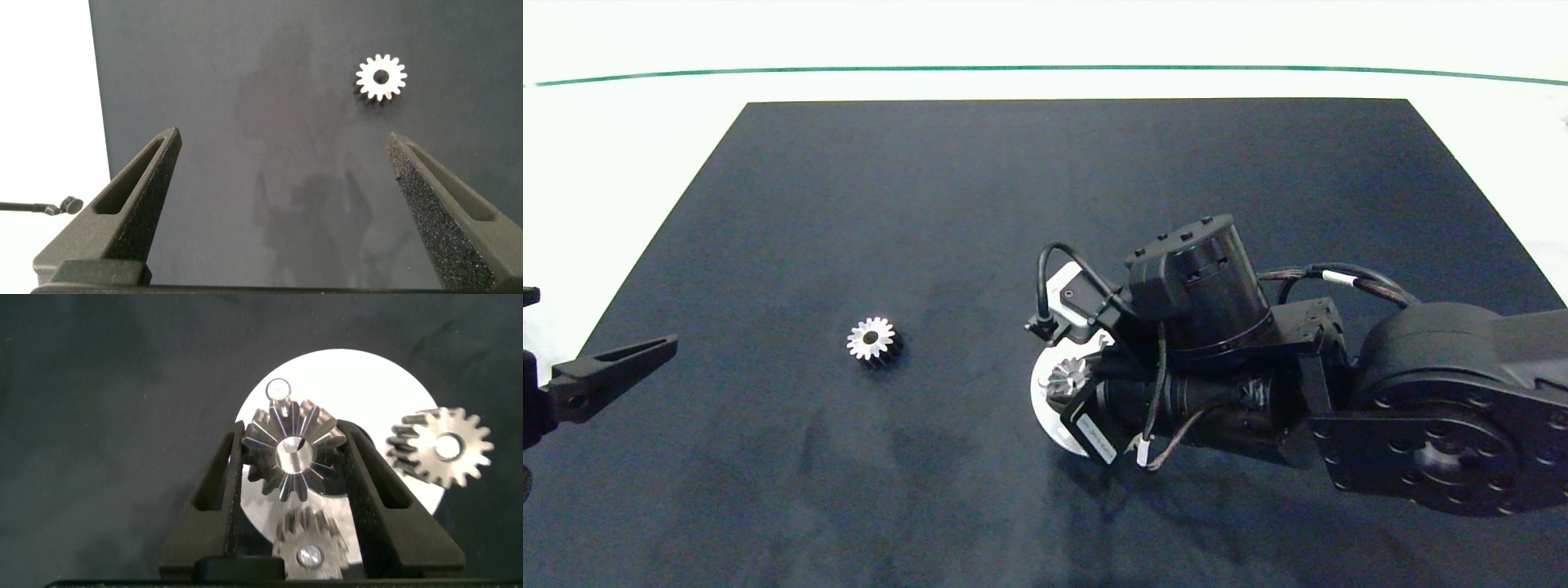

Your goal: Remove an incorrectly installed larger gear and replace it with the correct smaller gear

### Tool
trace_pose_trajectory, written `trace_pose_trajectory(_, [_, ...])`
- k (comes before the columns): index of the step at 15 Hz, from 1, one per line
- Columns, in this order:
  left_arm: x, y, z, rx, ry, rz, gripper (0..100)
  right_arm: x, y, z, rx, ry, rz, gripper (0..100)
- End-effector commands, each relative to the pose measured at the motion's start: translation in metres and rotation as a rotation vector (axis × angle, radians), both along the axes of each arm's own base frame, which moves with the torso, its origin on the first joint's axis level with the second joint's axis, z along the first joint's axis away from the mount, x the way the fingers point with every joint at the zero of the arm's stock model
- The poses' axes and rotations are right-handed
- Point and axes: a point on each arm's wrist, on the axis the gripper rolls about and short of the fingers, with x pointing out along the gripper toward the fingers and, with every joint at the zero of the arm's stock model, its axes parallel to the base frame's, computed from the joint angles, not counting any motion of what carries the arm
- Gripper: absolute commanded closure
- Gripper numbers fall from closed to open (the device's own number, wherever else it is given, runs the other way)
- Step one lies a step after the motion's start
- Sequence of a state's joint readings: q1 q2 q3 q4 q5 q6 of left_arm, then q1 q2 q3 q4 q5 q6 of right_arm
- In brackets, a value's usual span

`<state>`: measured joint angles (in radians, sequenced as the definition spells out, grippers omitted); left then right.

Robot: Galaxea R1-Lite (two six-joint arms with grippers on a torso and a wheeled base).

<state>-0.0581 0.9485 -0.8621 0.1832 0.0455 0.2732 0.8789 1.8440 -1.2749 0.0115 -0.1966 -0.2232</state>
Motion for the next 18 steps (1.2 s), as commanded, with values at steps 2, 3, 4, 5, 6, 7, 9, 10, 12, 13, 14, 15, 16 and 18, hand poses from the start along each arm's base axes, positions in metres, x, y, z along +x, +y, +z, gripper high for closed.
trace_pose_trajectory(2, [-0.001, 0.000, 0.000, 0.001, -0.004, 0.000, 0, 0.008, 0.010, -0.004, -0.008, -0.008, -0.014, 78])
trace_pose_trajectory(3, [-0.001, 0.000, 0.000, 0.001, -0.003, 0.000, 0, 0.009, 0.012, -0.004, -0.006, -0.010, -0.014, 78])
trace_pose_trajectory(4, [-0.002, 0.000, 0.000, 0.002, 0.002, 0.000, 0, 0.011, 0.013, -0.004, -0.004, -0.011, -0.015, 78])
trace_pose_trajectory(5, [-0.002, 0.000, 0.000, 0.002, 0.003, 0.000, 0, 0.012, 0.014, -0.005, -0.004, -0.011, -0.015, 78])
trace_pose_trajectory(6, [-0.002, 0.000, 0.000, 0.002, 0.005, 0.000, 0, 0.011, 0.015, -0.005, -0.004, -0.011, -0.013, 78])
trace_pose_trajectory(7, [-0.002, 0.000, 0.000, 0.002, 0.005, 0.000, 0, 0.010, 0.017, -0.006, -0.007, -0.010, -0.008, 78])
trace_pose_trajectory(9, [-0.002, 0.000, 0.000, 0.002, 0.003, 0.000, 0, 0.011, 0.020, -0.007, -0.006, -0.009, -0.006, 78])
trace_pose_trajectory(10, [-0.002, 0.000, 0.000, 0.002, 0.003, 0.000, 0, 0.011, 0.022, -0.007, -0.006, -0.011, -0.002, 78])
trace_pose_trajectory(12, [-0.002, 0.000, 0.000, 0.002, 0.003, 0.000, 0, 0.013, 0.024, -0.008, -0.005, -0.010, -0.003, 78])
trace_pose_trajectory(13, [-0.002, 0.000, -0.001, 0.002, 0.005, 0.000, 0, 0.014, 0.025, -0.008, -0.005, -0.012, -0.003, 78])
trace_pose_trajectory(14, [-0.002, 0.000, -0.002, 0.002, 0.008, 0.000, 0, 0.015, 0.026, -0.008, -0.006, -0.015, -0.007, 78])
trace_pose_trajectory(15, [-0.002, 0.000, -0.002, 0.002, 0.010, 0.000, 0, 0.015, 0.026, -0.008, -0.006, -0.015, -0.007, 78])
trace_pose_trajectory(16, [-0.002, 0.000, -0.002, 0.002, 0.010, 0.000, 0, 0.016, 0.028, -0.009, -0.008, -0.013, -0.007, 78])
trace_pose_trajectory(18, [-0.003, 0.000, -0.002, 0.002, 0.008, 0.000, 0, 0.017, 0.028, -0.009, -0.007, -0.014, -0.007, 78])
